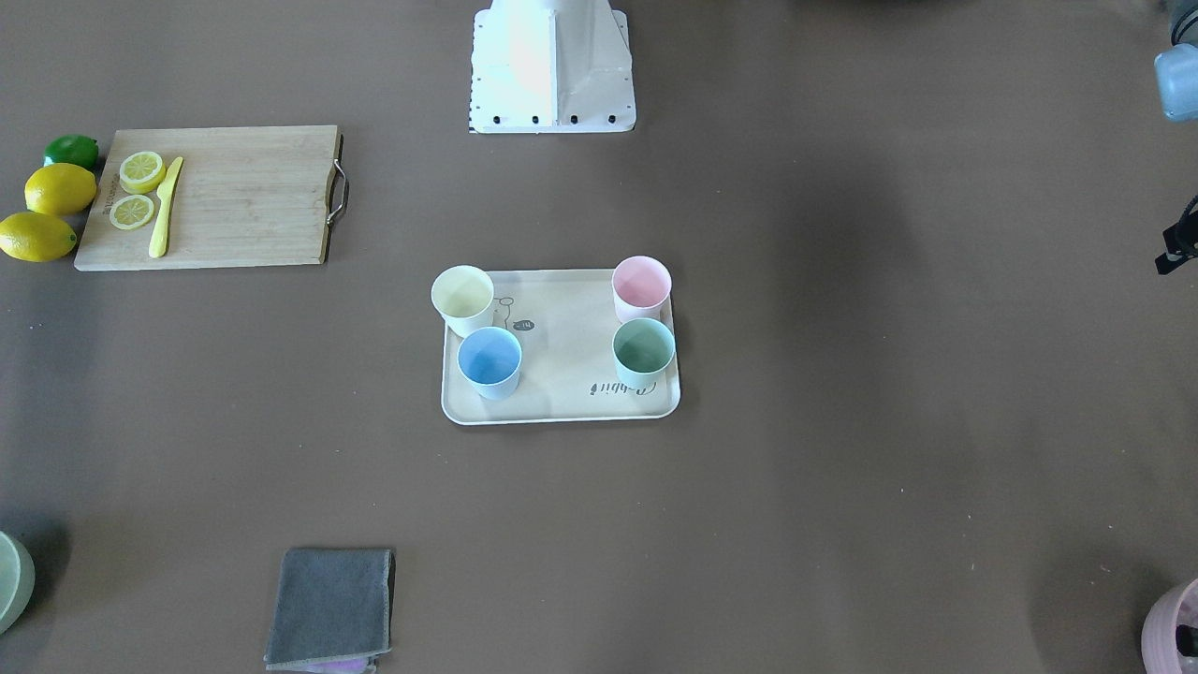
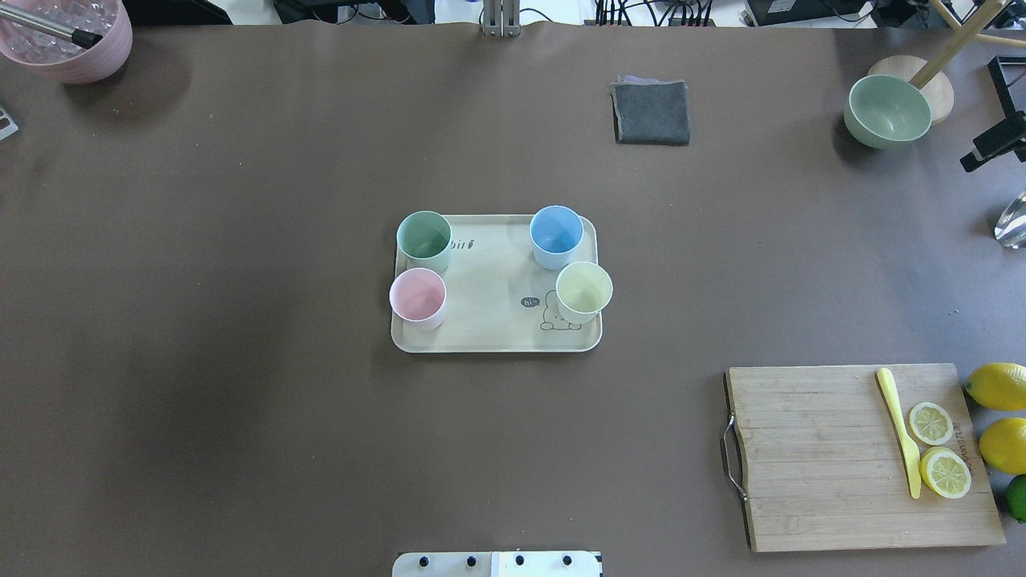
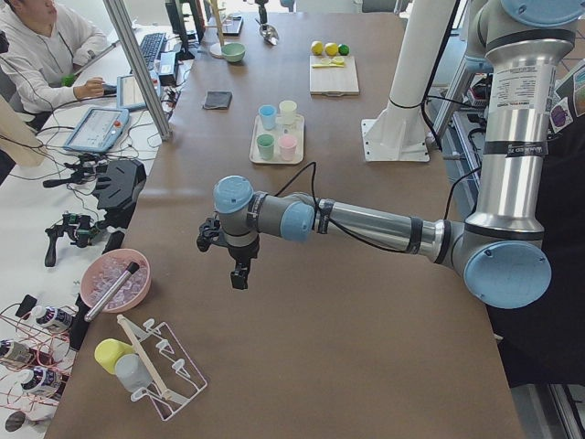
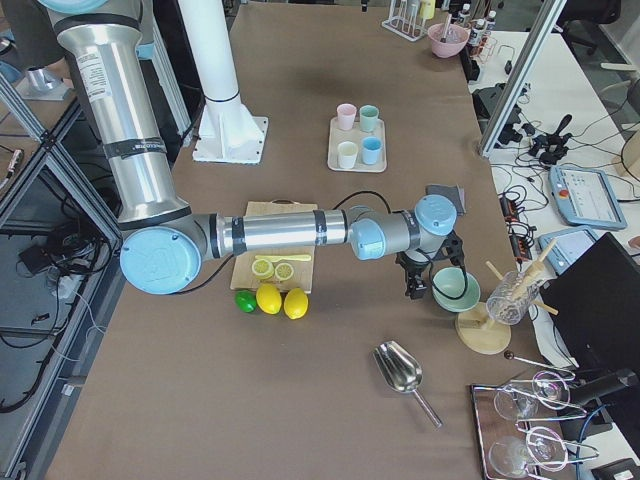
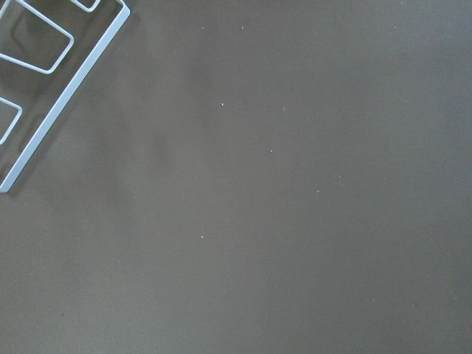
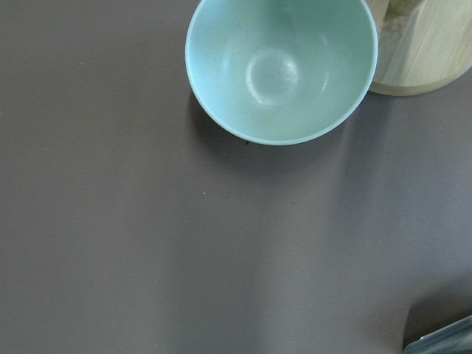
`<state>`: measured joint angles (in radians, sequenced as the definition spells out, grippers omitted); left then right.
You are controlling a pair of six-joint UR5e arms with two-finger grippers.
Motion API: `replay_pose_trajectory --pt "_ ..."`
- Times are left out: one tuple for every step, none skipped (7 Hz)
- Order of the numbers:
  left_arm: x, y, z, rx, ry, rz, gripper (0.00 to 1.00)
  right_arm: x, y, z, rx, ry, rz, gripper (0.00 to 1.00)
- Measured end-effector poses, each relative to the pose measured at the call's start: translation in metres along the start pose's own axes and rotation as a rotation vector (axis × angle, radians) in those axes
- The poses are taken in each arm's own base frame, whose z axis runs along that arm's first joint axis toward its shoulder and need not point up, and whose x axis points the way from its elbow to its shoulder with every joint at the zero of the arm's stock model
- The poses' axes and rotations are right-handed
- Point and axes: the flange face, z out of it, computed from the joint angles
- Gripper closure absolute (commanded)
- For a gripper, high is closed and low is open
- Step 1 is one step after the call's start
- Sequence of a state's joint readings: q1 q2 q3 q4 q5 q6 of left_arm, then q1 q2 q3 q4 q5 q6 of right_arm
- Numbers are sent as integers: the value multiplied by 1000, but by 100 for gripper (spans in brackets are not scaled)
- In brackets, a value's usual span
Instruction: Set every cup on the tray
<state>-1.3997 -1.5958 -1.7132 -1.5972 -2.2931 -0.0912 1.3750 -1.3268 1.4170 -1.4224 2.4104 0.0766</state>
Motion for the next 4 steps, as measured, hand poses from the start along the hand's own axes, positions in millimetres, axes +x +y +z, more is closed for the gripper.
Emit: replay_pose_trajectory --pt "1 0 -1 3 -1 0 2 0 0 -1 0 -3 1 0" --pt "0 0 0 2 -1 -3 2 -1 1 -2 1 -10 2 0" --pt "0 0 -1 3 0 -4 2 -1 1 -1 -1 -14 4 0" --pt "1 0 -2 4 1 -4 2 -1 1 -1 -2 -14 4 0"
